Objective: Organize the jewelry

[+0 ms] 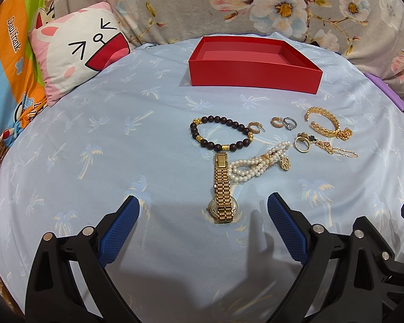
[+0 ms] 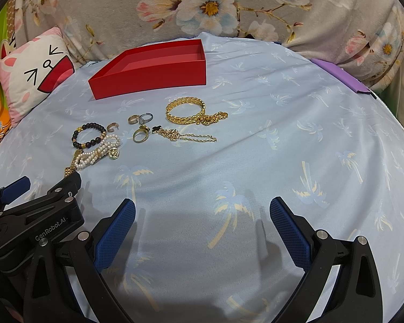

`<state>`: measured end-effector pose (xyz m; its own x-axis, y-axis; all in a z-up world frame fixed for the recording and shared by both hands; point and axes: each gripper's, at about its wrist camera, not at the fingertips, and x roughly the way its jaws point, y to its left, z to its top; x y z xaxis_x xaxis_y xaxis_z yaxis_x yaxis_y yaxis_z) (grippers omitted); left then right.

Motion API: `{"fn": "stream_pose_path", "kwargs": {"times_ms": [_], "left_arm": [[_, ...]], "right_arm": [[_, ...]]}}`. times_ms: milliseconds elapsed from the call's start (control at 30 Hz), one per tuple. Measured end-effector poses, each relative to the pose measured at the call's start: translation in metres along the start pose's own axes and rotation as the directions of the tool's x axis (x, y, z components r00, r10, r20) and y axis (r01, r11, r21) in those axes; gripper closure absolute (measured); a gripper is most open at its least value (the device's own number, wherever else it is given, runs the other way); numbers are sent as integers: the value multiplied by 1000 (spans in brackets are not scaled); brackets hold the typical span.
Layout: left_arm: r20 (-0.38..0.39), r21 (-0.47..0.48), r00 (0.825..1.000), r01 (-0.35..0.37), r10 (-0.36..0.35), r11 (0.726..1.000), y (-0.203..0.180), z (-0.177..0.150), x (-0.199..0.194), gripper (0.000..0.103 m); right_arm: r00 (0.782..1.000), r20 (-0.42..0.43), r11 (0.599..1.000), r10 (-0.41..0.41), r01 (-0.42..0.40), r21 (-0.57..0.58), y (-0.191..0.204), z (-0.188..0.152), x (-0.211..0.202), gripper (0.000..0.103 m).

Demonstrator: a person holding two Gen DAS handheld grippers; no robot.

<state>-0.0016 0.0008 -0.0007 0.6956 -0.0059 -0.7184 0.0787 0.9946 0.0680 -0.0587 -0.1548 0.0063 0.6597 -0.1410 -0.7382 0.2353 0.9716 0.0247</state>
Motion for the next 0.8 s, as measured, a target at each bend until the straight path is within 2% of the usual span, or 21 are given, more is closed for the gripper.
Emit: {"fn": "stream_pose_path", "kwargs": {"times_ms": [467, 800], "left_arm": [[-1, -4, 1000, 3, -3, 1000, 1, 0, 0, 10], [-28, -71, 999, 26, -28, 997, 23, 5, 6, 8]], "right_arm": [[1000, -1, 1000, 0, 0, -1, 1, 0, 0, 5], [1000, -4, 1000, 17, -17, 11, 0, 0, 0, 5]]}}
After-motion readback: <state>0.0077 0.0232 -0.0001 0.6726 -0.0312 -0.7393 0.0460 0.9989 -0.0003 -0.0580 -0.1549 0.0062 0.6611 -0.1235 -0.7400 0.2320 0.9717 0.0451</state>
